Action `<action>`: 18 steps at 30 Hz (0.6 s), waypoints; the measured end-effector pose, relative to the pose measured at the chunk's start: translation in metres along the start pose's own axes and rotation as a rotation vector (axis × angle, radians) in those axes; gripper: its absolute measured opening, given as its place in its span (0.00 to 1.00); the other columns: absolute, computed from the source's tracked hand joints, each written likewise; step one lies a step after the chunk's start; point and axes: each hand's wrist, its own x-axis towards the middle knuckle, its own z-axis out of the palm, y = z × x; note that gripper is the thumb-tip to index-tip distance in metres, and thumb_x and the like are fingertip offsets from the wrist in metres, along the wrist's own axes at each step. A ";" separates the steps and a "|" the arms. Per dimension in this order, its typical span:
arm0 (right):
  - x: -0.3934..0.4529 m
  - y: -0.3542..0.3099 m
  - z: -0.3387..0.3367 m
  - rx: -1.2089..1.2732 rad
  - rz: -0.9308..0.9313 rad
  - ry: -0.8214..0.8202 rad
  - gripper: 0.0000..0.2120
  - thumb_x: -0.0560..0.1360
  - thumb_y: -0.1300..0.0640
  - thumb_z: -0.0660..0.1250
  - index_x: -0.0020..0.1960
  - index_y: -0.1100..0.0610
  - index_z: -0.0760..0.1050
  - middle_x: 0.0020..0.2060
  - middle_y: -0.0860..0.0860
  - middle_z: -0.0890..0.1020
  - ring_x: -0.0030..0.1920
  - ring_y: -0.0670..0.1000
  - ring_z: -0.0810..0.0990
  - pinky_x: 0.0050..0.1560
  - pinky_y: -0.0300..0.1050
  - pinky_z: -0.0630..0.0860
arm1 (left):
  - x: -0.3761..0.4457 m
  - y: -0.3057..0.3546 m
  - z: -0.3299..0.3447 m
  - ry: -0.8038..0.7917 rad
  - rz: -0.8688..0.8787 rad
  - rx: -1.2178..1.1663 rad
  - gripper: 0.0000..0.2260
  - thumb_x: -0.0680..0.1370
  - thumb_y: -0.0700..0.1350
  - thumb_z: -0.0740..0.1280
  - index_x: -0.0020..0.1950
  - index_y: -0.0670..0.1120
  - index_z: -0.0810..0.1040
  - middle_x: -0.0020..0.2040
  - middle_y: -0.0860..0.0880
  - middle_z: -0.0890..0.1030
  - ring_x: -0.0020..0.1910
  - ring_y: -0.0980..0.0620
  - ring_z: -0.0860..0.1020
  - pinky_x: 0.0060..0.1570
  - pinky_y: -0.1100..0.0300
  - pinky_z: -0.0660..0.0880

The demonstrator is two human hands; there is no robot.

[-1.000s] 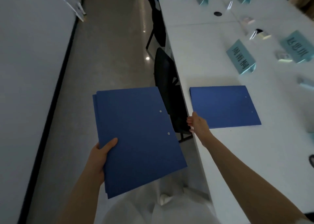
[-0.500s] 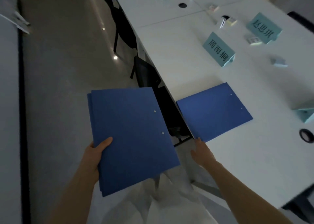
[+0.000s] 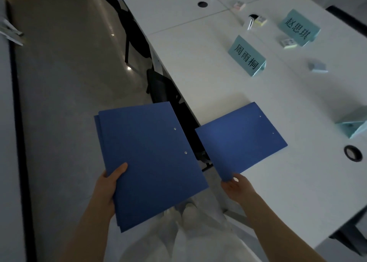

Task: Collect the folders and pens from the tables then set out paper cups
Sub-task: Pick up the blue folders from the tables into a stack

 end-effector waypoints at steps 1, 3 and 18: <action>-0.004 -0.003 0.006 0.047 -0.015 -0.019 0.07 0.76 0.65 0.63 0.54 0.59 0.70 0.41 0.57 0.74 0.39 0.54 0.75 0.46 0.47 0.77 | 0.000 0.000 0.001 0.003 0.006 0.002 0.21 0.73 0.47 0.73 0.65 0.46 0.75 0.56 0.44 0.82 0.51 0.39 0.81 0.46 0.45 0.79; -0.005 -0.006 0.011 0.079 -0.063 -0.030 0.11 0.79 0.62 0.63 0.60 0.59 0.69 0.48 0.56 0.76 0.43 0.55 0.77 0.55 0.50 0.76 | 0.000 0.002 0.003 0.004 0.013 0.011 0.22 0.73 0.47 0.73 0.66 0.46 0.75 0.57 0.45 0.82 0.52 0.39 0.81 0.46 0.44 0.79; -0.070 -0.025 0.026 0.293 -0.258 -0.560 0.22 0.77 0.66 0.59 0.70 0.55 0.69 0.65 0.57 0.77 0.58 0.58 0.81 0.48 0.51 0.82 | -0.006 -0.005 0.016 -0.005 0.058 -0.044 0.18 0.72 0.47 0.74 0.60 0.48 0.77 0.55 0.45 0.83 0.51 0.39 0.82 0.47 0.42 0.79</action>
